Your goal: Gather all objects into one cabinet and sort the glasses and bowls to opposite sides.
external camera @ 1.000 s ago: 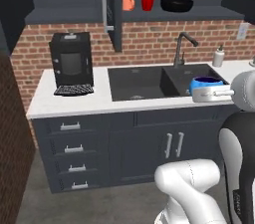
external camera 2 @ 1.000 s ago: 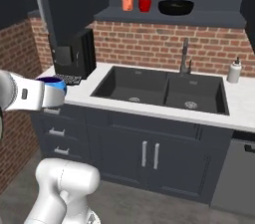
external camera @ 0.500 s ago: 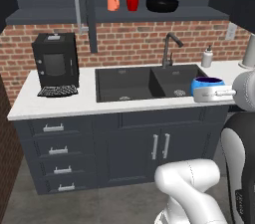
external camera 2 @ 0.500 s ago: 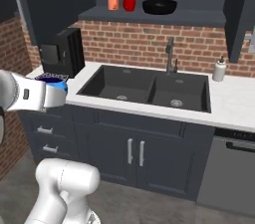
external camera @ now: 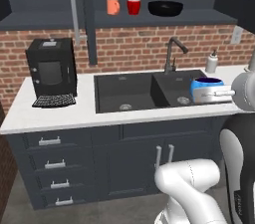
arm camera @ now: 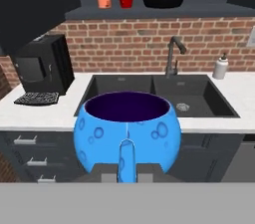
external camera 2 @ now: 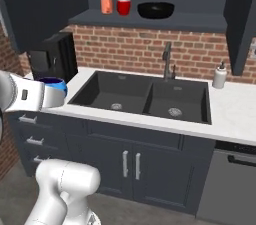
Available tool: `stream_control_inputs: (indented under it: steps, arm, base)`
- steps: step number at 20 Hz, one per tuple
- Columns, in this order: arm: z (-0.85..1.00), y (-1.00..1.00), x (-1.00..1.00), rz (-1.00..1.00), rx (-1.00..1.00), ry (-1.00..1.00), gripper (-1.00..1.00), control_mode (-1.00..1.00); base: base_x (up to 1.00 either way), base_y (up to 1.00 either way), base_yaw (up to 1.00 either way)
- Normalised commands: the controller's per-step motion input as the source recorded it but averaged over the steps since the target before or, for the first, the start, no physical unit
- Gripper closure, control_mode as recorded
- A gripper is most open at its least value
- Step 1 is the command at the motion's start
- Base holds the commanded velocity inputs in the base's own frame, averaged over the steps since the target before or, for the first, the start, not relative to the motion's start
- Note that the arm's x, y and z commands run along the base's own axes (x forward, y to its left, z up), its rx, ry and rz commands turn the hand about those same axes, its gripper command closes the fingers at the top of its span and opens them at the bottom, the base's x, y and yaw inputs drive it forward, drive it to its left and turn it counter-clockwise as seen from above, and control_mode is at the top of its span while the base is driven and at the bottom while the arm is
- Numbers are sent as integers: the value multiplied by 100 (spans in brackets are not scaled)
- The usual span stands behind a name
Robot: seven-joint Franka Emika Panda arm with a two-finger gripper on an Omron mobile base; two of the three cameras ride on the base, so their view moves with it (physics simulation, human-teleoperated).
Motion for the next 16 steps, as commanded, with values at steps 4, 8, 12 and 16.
stream_control_inputs:
  steps: [4, 8, 12, 16]
  arm:
    - [0, 0, 0, 0, 0, 0, 100, 100]
    - [0, 0, 0, 0, 0, 0, 100, 100]
    - [0, 0, 0, 0, 0, 0, 100, 100]
    - [0, 0, 0, 0, 0, 0, 100, 100]
  base:
    - [66, 5, -1]
    - [56, 0, -2]
    - [38, 9, -9]
    - [26, 12, -12]
